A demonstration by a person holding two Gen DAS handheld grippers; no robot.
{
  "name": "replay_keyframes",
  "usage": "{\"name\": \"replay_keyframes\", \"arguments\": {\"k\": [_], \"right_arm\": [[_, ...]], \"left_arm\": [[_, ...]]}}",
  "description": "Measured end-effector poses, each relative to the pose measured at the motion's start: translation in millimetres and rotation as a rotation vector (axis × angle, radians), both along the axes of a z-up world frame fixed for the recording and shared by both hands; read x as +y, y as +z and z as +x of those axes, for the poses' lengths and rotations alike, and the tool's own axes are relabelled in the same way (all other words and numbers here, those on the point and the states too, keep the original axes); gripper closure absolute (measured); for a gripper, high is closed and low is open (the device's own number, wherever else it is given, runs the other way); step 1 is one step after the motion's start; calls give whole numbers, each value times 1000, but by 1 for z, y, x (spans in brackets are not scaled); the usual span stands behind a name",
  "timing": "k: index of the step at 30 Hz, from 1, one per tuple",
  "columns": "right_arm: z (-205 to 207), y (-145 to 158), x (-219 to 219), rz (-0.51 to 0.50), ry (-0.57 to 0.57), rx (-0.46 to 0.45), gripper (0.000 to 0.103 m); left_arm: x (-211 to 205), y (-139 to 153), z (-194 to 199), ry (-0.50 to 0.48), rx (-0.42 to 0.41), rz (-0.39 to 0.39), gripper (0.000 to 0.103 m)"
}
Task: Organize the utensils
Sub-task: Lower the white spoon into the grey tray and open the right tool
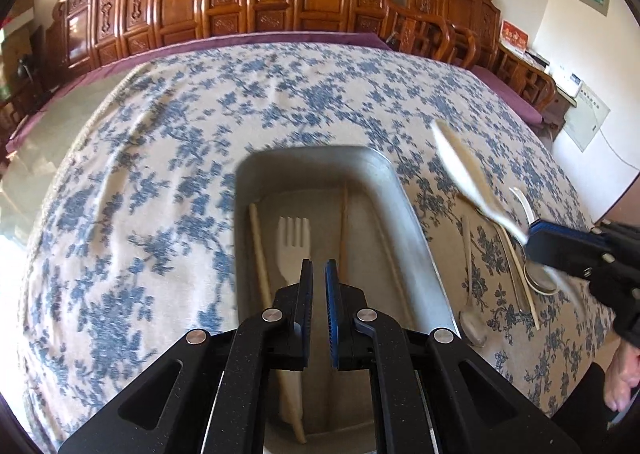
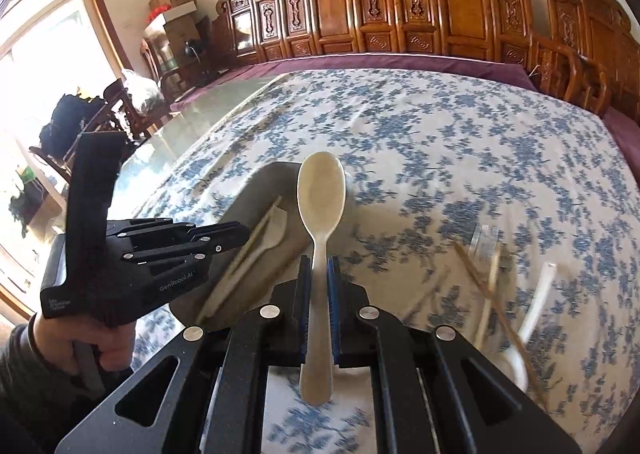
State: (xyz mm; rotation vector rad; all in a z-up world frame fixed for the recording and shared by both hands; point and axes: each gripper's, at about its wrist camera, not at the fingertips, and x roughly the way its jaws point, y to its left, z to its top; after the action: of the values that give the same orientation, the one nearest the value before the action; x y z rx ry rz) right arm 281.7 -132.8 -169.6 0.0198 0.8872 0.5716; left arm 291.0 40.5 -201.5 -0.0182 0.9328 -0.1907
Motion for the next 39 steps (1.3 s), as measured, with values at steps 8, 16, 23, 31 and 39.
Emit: {"name": "replay_keyframes", "arguments": {"k": [8,16,23,31,39], "right_arm": [[14,-18,38,22,14,56,93],[30,-42,64,22,10,117,93],[36,-53,76,2,16,126,93],[34,-53,77,34,44,143,91],[26,-32,47,52,26,89,91]], "left_arm": [[29,12,-2,59,-30,-2,98],[49,14,1,105,-35,-4,98],[52,17,0,113,-41,5,98],[50,19,0,110,-41,5,98],[33,24,-5,76,-54,-5,98]]}}
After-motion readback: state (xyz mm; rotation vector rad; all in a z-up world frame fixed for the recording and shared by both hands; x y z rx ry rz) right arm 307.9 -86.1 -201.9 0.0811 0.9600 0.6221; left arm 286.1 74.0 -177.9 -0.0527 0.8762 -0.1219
